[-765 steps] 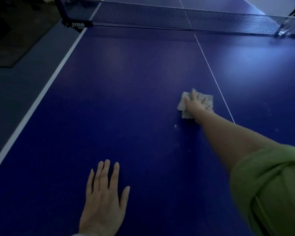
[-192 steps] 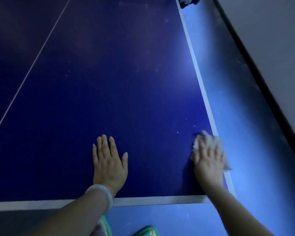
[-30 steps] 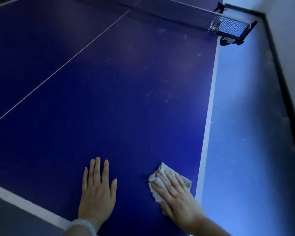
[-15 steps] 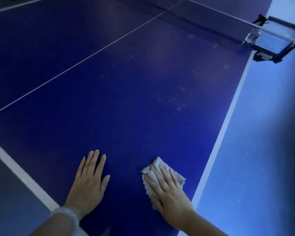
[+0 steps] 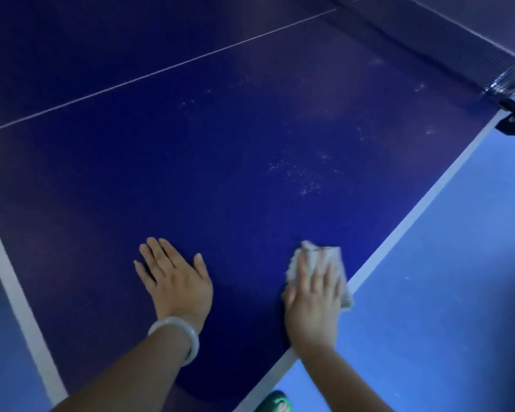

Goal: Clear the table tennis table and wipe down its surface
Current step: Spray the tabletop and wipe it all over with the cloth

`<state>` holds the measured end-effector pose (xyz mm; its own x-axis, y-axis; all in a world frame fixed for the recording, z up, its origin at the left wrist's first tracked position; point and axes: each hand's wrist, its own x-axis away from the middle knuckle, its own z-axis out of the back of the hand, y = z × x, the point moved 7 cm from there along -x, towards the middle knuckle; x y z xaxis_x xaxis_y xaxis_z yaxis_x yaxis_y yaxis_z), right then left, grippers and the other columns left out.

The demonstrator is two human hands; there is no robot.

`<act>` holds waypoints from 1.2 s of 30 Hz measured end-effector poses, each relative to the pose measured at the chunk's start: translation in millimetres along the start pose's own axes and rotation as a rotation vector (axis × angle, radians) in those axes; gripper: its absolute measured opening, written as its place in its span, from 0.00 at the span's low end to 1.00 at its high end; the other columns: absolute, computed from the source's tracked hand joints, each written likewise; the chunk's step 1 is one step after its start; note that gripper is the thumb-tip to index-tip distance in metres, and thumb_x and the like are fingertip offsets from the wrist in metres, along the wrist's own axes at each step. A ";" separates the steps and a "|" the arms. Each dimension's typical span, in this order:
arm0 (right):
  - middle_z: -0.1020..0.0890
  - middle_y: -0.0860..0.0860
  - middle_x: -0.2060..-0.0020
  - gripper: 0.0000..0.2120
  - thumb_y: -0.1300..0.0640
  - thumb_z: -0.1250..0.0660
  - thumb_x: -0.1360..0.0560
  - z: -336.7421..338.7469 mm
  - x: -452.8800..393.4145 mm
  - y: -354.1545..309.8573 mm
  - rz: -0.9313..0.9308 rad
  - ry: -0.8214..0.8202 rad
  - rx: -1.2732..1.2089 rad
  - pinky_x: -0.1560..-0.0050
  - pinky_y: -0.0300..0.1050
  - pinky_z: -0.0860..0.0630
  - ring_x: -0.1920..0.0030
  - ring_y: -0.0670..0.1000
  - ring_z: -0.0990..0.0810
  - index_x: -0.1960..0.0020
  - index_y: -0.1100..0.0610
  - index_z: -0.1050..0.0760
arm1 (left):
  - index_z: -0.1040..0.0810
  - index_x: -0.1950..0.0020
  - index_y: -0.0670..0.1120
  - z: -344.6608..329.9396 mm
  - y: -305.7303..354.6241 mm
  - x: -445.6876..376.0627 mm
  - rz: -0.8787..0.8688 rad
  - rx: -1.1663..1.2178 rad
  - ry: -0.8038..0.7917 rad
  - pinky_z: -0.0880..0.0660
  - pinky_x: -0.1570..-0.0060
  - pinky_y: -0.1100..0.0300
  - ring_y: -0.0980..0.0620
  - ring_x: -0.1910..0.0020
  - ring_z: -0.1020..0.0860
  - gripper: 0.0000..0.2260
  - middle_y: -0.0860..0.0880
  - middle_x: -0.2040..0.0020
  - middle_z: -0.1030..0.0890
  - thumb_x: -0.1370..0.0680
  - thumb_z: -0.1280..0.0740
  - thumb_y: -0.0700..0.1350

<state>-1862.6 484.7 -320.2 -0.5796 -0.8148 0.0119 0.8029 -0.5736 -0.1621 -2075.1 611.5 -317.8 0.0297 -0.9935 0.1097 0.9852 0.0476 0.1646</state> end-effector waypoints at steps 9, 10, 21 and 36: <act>0.39 0.55 0.23 0.28 0.53 0.51 0.21 13.0 -49.3 75.7 0.475 -0.003 0.113 0.24 0.61 0.47 0.21 0.60 0.50 0.21 0.55 0.44 | 0.53 0.22 0.34 -4.8 0.9 -3.5 0.030 -0.075 0.016 0.56 0.24 0.41 0.40 0.21 0.54 0.33 0.36 0.21 0.51 0.19 0.58 0.57; 0.40 0.55 0.22 0.27 0.52 0.53 0.19 17.5 -68.4 98.7 0.277 0.004 0.086 0.23 0.61 0.50 0.21 0.61 0.51 0.21 0.53 0.44 | 0.52 0.22 0.34 -5.4 1.0 -3.6 0.031 -0.074 0.024 0.56 0.24 0.42 0.40 0.21 0.54 0.33 0.36 0.21 0.51 0.19 0.57 0.57; 0.50 0.52 0.20 0.31 0.49 0.46 0.19 -8.2 -22.4 -56.6 0.933 -0.076 -0.017 0.24 0.60 0.58 0.21 0.58 0.56 0.19 0.50 0.54 | 0.52 0.22 0.35 -5.3 0.6 -4.1 0.034 -0.093 0.050 0.57 0.23 0.43 0.41 0.21 0.54 0.33 0.37 0.21 0.51 0.20 0.59 0.57; 0.51 0.54 0.20 0.30 0.47 0.51 0.20 -18.1 -2.0 -76.0 0.726 -0.131 -0.066 0.25 0.62 0.52 0.21 0.59 0.54 0.19 0.50 0.52 | 0.51 0.23 0.36 -7.5 -1.4 -5.0 0.024 -0.051 0.062 0.54 0.23 0.42 0.41 0.21 0.53 0.34 0.38 0.21 0.50 0.20 0.64 0.58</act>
<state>-1925.0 531.4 -325.8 0.1192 -0.9929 -0.0043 0.9655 0.1169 -0.2327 -2075.3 615.6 -325.9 0.0625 -0.9967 0.0518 0.9913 0.0680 0.1123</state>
